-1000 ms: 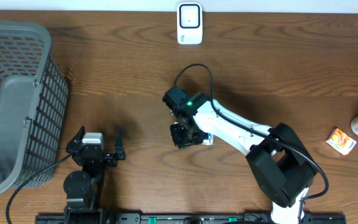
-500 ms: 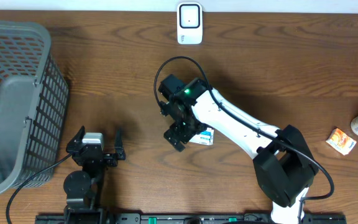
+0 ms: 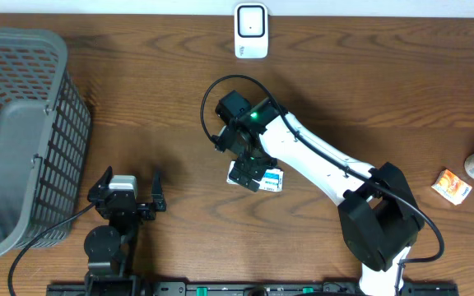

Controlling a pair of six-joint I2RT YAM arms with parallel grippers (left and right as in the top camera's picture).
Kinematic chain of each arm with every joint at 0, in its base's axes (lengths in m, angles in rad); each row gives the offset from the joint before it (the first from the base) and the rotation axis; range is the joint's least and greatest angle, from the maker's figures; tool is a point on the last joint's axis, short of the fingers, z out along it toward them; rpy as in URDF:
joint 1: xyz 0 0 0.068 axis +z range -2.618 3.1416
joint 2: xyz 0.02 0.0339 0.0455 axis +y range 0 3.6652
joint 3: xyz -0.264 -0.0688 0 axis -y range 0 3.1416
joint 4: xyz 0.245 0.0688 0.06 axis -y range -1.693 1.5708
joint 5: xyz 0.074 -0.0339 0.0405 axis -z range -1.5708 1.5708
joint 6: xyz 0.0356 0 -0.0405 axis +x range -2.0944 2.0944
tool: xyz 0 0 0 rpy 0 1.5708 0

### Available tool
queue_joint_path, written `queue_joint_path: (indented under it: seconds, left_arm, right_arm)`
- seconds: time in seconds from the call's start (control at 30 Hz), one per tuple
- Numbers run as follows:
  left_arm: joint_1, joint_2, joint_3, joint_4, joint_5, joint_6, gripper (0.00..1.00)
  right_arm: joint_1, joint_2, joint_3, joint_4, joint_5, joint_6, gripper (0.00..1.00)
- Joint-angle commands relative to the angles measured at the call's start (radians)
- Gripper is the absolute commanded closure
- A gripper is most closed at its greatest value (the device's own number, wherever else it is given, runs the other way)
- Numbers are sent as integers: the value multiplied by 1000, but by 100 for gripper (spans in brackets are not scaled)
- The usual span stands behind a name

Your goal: Scan the item barcode

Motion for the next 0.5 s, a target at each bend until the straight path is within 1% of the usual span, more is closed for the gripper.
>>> queue_joint_path:
  seconds: [0.0,0.23,0.37,0.47]
  left_arm:
    - [-1,-1,-9,-42,17,-5,4]
    - [-1,-1,-9,-42,17,-5,4]
    - [-1,-1,-9,-42,17,-5,4]
    - [-1,-1,-9,-42,17,-5,4]
  right_arm:
    - [-2,19,2,0,-19,-56,3]
    - [-25,74,-11,10,-78,-122,4]
    - [-27,100,-11,24,-92,-157,15]
    - [-30,123,-11,26,-134,-186,16]
